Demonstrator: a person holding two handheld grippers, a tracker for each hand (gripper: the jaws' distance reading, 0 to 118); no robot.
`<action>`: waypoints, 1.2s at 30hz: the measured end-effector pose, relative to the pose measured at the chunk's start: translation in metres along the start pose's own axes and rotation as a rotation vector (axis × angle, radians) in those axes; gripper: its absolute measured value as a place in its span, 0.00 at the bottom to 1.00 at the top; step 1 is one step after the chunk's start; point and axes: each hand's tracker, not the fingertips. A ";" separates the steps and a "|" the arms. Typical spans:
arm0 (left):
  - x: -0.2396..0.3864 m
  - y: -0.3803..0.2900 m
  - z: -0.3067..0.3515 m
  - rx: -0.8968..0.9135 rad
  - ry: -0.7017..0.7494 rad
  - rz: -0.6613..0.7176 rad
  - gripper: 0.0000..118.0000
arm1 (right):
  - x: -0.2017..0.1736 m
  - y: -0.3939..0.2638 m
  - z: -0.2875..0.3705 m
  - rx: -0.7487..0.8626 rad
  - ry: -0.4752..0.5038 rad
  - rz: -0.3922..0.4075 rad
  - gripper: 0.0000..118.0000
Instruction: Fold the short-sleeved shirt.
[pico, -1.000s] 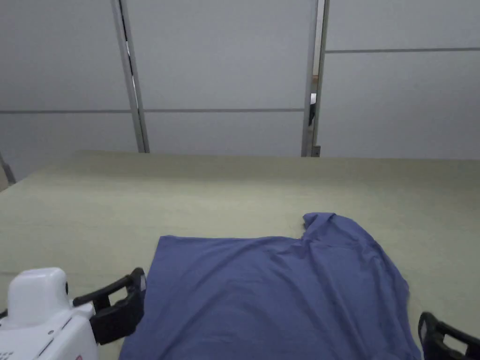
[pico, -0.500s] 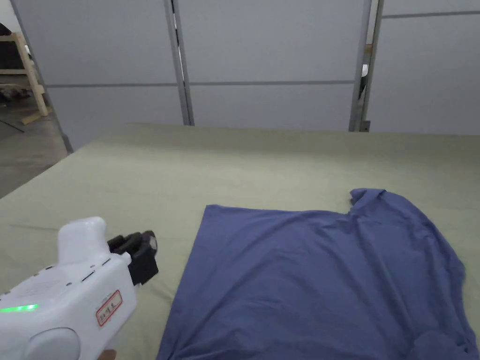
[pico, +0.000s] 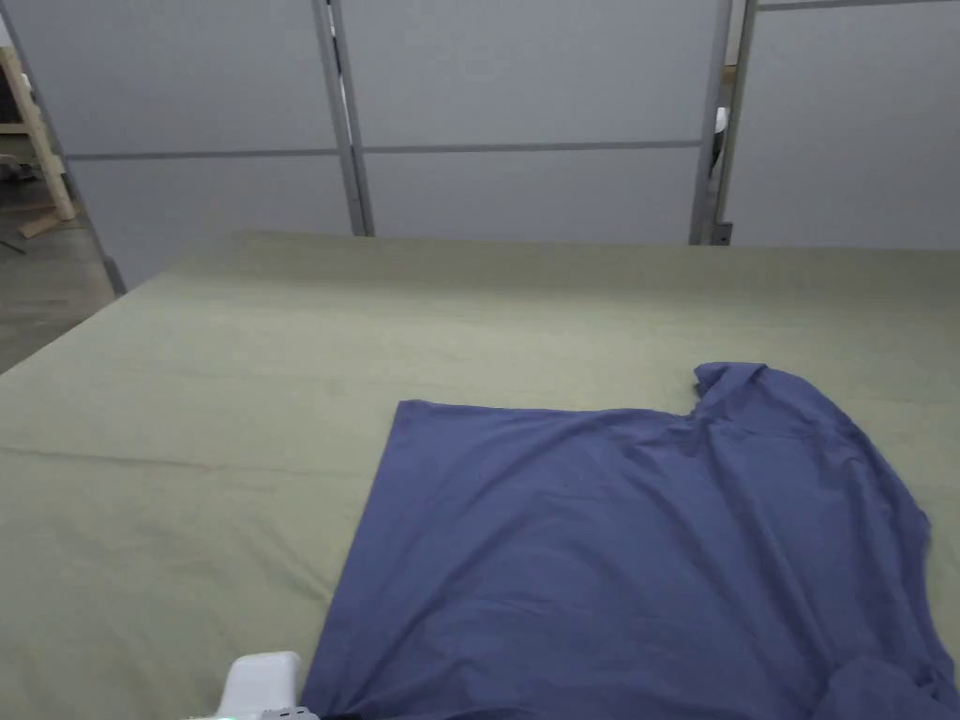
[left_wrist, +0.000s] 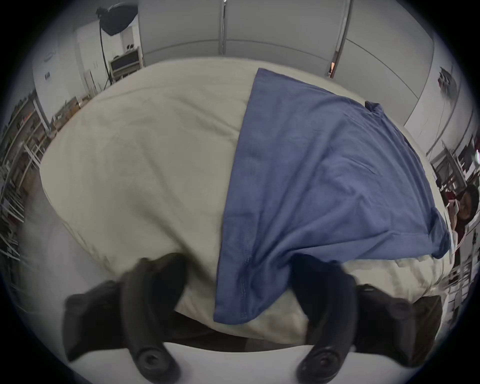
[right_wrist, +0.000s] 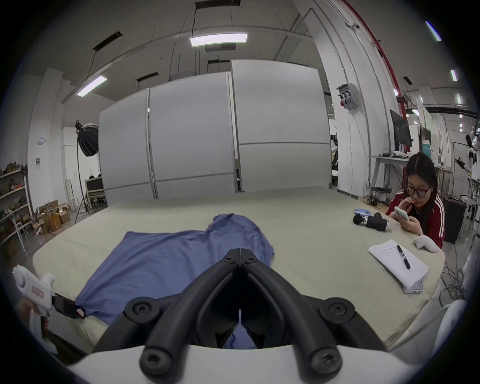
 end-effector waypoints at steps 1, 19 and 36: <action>-0.001 0.000 0.004 0.036 0.018 -0.015 0.18 | 0.001 -0.004 -0.005 -0.030 -0.007 0.002 0.32; 0.000 0.014 0.040 0.129 -0.071 0.059 0.08 | 0.026 -0.101 -0.089 -0.555 0.074 -0.068 0.25; 0.029 0.194 -0.038 0.117 -0.099 0.141 0.08 | 0.007 -0.002 -0.216 -0.417 0.045 -0.043 0.11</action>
